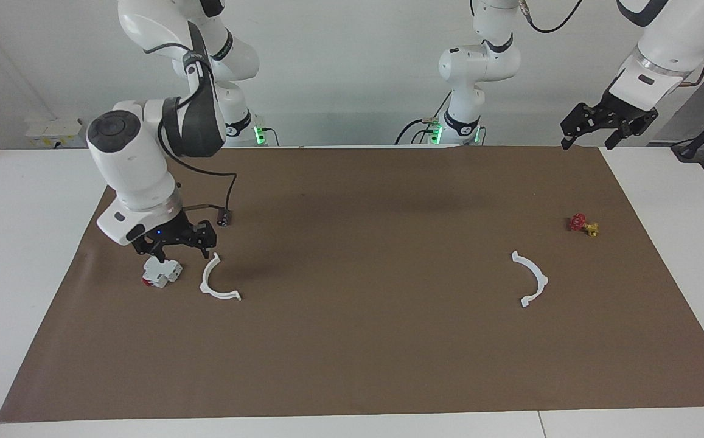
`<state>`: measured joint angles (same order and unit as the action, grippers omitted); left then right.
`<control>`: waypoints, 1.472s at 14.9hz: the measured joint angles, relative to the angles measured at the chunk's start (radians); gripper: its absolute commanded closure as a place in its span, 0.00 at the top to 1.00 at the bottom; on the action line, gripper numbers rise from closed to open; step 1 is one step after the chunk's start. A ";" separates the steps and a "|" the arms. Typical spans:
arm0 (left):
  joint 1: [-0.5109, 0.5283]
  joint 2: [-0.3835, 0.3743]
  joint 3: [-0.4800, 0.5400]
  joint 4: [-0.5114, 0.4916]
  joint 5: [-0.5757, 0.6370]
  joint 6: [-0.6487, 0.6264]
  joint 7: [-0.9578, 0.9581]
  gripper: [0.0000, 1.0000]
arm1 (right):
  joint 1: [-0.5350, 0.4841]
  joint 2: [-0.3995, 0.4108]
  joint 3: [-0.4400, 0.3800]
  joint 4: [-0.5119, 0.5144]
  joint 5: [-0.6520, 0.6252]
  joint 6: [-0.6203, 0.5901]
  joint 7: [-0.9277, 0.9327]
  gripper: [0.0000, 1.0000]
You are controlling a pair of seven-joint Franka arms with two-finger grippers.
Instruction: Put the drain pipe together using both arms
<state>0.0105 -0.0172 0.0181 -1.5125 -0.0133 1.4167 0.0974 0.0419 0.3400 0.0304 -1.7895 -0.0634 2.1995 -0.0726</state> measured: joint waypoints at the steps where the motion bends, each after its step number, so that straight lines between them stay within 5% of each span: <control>1: 0.000 0.000 0.000 0.000 0.000 0.000 0.000 1.00 | 0.000 0.000 -0.001 -0.019 0.000 0.007 -0.023 0.88; 15: 0.000 0.000 0.000 0.000 0.000 0.000 0.000 1.00 | -0.053 -0.004 0.001 -0.199 0.001 0.169 -0.122 0.72; 22: 0.000 0.000 0.000 0.000 0.000 0.000 0.000 1.00 | -0.043 -0.005 0.002 -0.201 0.001 0.169 -0.122 0.54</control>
<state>0.0105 -0.0172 0.0181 -1.5125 -0.0133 1.4167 0.0973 -0.0010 0.3347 0.0327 -1.9909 -0.0628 2.3688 -0.1946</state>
